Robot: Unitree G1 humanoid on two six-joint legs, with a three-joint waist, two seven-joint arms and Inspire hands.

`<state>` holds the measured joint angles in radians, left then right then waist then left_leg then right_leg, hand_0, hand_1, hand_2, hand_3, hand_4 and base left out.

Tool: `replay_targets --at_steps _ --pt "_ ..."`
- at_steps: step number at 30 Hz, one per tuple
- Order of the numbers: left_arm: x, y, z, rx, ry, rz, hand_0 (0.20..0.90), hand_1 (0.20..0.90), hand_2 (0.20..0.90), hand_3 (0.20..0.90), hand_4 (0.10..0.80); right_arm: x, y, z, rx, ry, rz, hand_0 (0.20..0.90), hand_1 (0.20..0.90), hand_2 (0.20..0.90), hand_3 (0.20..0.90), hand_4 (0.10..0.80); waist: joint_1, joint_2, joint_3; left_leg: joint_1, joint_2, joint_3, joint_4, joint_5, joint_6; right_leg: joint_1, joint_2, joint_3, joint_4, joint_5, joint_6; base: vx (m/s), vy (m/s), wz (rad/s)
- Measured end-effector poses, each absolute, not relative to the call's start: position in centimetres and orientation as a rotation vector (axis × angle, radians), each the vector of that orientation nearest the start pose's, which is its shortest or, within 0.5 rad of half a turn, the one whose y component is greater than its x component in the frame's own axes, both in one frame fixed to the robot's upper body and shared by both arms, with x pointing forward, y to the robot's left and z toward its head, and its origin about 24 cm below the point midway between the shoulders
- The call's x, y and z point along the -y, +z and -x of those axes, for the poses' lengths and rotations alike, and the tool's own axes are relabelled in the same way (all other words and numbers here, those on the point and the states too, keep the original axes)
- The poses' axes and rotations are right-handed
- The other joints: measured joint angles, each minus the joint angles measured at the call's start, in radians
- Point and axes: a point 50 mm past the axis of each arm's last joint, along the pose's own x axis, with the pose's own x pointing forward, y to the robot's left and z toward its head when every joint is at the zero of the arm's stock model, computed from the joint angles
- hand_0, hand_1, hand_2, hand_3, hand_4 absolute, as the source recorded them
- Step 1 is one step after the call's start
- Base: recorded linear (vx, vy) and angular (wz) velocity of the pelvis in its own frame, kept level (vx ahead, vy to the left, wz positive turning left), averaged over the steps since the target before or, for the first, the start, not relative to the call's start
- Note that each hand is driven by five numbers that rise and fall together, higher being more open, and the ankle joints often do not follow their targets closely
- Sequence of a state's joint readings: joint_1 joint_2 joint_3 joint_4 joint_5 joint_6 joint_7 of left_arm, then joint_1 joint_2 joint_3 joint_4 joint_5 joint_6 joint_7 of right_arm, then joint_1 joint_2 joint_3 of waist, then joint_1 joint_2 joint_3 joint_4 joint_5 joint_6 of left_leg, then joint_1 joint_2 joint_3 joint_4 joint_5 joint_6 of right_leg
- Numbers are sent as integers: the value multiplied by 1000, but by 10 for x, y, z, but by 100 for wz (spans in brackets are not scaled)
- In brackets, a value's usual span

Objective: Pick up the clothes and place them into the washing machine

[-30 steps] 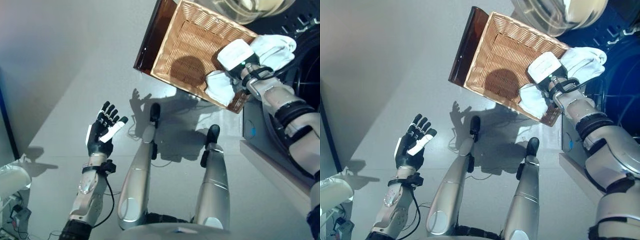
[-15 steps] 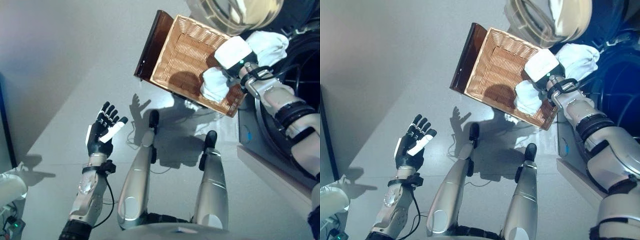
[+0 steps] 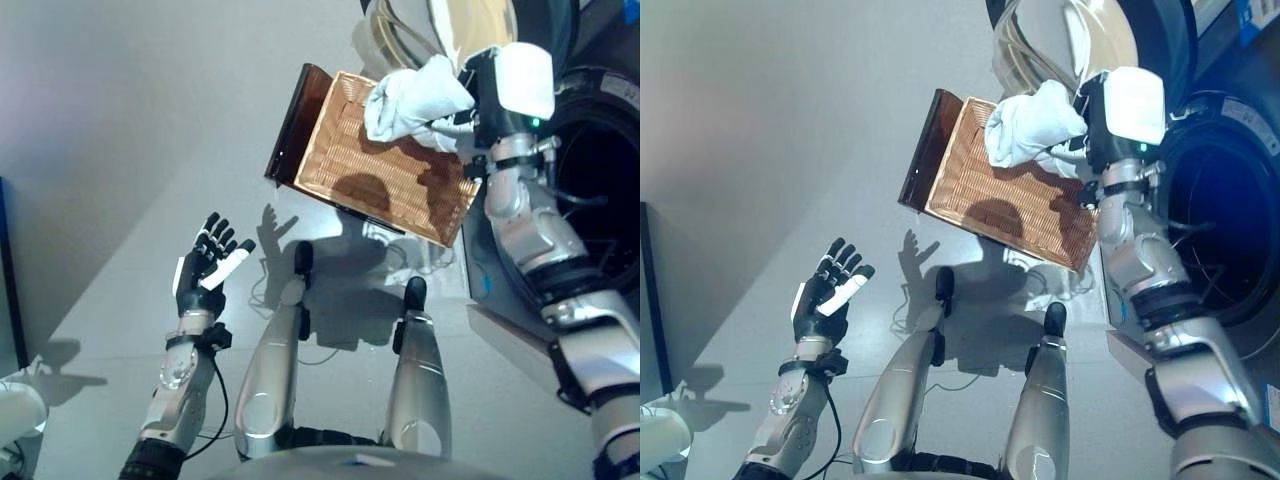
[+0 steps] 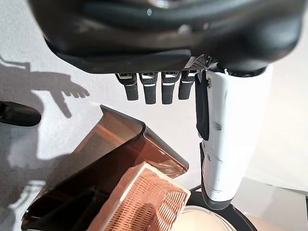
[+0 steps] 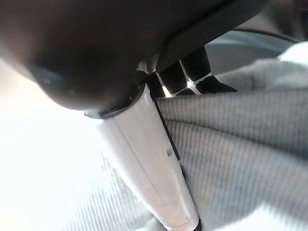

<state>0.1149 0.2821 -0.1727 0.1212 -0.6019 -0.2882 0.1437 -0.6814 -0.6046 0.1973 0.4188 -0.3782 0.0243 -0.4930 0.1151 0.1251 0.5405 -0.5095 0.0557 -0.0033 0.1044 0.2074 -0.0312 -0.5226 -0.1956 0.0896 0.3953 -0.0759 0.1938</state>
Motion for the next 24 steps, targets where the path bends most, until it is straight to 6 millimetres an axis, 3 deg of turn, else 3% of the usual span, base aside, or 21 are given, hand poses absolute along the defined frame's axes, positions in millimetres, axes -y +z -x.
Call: replay_targets --at_steps 7,11,16,19,24 --pt "-190 5 -221 -65 142 327 900 900 900 900 800 222 116 -341 200 -409 407 200 200 200 200 300 -17 0 0 13 1 21 4 -16 8 10 0 17 -20 2 2 22 -7 -7" --pt "-191 1 -217 -92 146 330 900 900 900 900 800 202 74 -327 58 -386 -46 200 200 200 200 300 -25 1 -1 21 2 34 6 -22 5 9 2 33 -21 4 3 5 -7 -12" --pt "-189 -1 -217 -107 147 352 900 900 900 900 800 189 62 -323 32 -436 -559 200 200 200 200 300 -27 5 -3 21 3 38 14 -31 4 9 2 37 -16 4 3 0 0 0" --pt "-188 -2 -217 -115 146 367 900 900 900 900 800 185 61 -322 54 -459 -759 200 200 200 200 300 -19 14 -7 21 2 38 15 -32 4 8 1 38 -15 4 3 0 0 0" --pt "-180 -5 -216 -143 117 390 900 900 900 900 800 194 61 -322 97 -540 -1054 200 200 200 200 300 -17 43 -14 20 -1 39 16 -32 5 7 -1 40 -13 4 4 0 0 0"
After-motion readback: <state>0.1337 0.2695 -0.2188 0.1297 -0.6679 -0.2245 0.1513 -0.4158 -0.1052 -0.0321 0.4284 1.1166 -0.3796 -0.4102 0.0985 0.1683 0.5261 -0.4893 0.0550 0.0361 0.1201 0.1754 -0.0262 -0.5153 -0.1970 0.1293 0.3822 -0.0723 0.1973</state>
